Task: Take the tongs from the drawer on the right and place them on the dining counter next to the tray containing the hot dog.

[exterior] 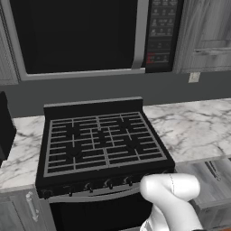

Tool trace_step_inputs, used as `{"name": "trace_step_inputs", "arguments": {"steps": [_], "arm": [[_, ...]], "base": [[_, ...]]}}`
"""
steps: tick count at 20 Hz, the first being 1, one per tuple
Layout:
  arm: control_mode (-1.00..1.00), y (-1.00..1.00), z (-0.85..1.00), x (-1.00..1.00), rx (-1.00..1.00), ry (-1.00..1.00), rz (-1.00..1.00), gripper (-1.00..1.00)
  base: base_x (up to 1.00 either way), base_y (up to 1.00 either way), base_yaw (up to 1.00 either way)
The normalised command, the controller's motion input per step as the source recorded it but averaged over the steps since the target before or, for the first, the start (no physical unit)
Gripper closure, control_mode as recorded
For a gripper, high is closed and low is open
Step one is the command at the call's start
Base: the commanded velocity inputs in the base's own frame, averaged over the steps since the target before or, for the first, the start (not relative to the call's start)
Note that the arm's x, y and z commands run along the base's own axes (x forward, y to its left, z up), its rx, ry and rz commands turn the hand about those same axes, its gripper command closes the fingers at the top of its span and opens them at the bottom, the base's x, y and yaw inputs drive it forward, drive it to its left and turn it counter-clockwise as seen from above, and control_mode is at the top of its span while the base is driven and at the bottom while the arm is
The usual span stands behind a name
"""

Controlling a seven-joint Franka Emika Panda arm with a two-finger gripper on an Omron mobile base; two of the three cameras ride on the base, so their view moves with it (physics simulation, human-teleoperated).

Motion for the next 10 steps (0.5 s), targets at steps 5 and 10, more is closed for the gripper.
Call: {"name": "trace_step_inputs", "arguments": {"steps": [5, 10], "arm": [[-1.00, 0.00, -0.26, 0.55, 0.00, 0.02, 0.00, -1.00], [-1.00, 0.00, -0.18, 0.41, 0.00, 0.16, -0.05, -1.00]], "base": [[0.00, 0.00, 0.00], [0.00, 0.00, 0.00]]}}
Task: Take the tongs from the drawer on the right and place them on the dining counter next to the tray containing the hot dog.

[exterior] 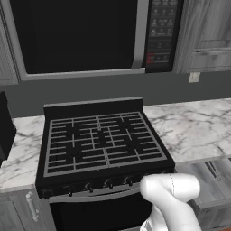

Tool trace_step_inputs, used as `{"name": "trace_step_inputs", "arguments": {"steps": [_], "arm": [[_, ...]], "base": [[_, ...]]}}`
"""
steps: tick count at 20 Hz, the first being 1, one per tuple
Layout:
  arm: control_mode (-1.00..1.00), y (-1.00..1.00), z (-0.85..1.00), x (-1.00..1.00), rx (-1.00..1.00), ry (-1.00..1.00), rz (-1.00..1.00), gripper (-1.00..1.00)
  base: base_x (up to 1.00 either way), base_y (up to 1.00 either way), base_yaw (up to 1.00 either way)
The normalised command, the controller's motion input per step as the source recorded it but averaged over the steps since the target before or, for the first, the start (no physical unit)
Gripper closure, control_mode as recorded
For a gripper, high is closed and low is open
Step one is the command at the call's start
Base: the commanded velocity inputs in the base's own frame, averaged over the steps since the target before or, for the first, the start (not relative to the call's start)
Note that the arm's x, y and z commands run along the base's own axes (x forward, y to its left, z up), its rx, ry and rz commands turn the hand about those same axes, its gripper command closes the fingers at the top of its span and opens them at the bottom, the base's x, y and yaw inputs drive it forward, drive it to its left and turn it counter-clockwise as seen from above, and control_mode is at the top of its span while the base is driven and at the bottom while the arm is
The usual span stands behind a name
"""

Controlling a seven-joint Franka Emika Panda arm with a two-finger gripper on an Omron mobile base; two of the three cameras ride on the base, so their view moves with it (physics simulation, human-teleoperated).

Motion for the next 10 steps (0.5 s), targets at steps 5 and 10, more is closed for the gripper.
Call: {"name": "trace_step_inputs", "arguments": {"steps": [5, 10], "arm": [[-1.00, 0.00, -0.21, 0.30, 0.00, 0.25, -0.09, -1.00], [-1.00, -0.04, -0.25, 0.23, 0.00, 0.25, -0.07, -1.00]], "base": [[0.00, 0.00, 0.00], [0.00, 0.00, 0.00]]}}
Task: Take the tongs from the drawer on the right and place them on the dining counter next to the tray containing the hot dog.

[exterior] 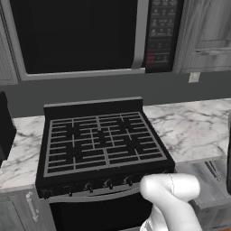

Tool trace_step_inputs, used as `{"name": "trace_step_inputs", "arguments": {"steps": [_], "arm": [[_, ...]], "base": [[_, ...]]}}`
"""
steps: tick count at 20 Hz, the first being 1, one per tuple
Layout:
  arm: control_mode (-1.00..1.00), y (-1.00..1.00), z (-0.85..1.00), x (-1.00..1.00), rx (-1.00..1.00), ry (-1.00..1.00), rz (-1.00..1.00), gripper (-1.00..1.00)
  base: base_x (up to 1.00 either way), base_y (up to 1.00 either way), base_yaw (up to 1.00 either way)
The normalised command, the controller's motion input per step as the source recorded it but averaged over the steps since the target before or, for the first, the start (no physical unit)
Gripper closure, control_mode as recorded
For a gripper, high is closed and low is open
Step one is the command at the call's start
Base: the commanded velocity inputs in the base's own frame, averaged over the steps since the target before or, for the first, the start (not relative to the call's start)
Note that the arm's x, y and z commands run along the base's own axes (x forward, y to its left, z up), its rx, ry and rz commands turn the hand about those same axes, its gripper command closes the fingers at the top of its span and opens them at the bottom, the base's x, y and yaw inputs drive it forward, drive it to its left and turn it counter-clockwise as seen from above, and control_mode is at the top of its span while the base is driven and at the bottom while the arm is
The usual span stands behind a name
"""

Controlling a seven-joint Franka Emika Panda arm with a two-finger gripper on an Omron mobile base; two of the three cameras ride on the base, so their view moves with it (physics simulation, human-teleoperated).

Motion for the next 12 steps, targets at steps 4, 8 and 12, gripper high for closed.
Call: {"name": "trace_step_inputs", "arguments": {"steps": [4, 8, 12], "arm": [[-1.00, -0.17, -0.36, 0.24, 0.00, 0.26, -0.02, -1.00], [-1.00, -0.27, -0.40, 0.23, 0.03, 0.15, 0.00, -1.00], [-1.00, -0.29, -0.32, 0.13, 0.07, 0.07, 0.00, -1.00]], "base": [[0.00, 0.00, 0.00], [0.00, 0.00, 0.00], [0.00, 0.00, 0.00]]}}
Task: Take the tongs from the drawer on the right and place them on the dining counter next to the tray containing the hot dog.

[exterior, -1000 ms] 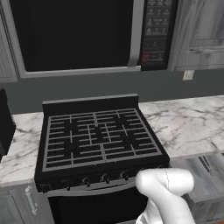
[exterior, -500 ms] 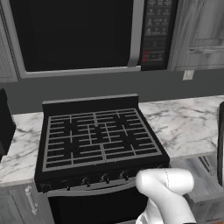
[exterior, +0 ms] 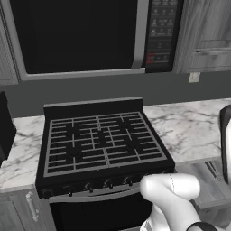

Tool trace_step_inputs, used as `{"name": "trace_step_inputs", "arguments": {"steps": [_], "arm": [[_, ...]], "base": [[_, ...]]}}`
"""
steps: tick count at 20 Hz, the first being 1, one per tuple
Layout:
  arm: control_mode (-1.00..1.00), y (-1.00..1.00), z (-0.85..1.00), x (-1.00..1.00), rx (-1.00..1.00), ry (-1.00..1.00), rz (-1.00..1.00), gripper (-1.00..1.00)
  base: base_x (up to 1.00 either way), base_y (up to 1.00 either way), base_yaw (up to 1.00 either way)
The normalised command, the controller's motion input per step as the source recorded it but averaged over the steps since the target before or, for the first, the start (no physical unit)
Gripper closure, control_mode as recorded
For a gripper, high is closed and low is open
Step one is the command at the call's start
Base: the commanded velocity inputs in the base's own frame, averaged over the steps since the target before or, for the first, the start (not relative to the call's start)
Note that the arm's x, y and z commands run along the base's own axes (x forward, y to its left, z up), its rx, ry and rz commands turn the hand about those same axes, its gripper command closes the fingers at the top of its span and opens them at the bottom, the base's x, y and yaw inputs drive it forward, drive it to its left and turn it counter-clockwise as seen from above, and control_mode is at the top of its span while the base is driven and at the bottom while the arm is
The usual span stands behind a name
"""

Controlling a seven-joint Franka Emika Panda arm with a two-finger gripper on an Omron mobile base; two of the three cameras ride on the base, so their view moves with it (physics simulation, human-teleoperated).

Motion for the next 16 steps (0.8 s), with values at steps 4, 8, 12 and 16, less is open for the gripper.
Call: {"name": "trace_step_inputs", "arguments": {"steps": [4, 8, 12, 16], "arm": [[-1.00, -0.23, -0.18, 0.00, 0.16, 0.01, 0.00, -1.00], [-1.00, -0.21, -0.36, 0.00, 0.14, 0.00, 0.00, -1.00], [-1.00, -0.03, -0.52, 0.13, 0.05, 0.03, 0.00, -1.00], [-1.00, 0.00, -0.32, 0.28, 0.06, 0.08, -0.02, -1.00]], "base": [[0.00, 0.00, 0.00], [0.00, 0.00, 0.00], [0.00, 0.00, 0.00], [0.00, 0.00, 0.00]]}}
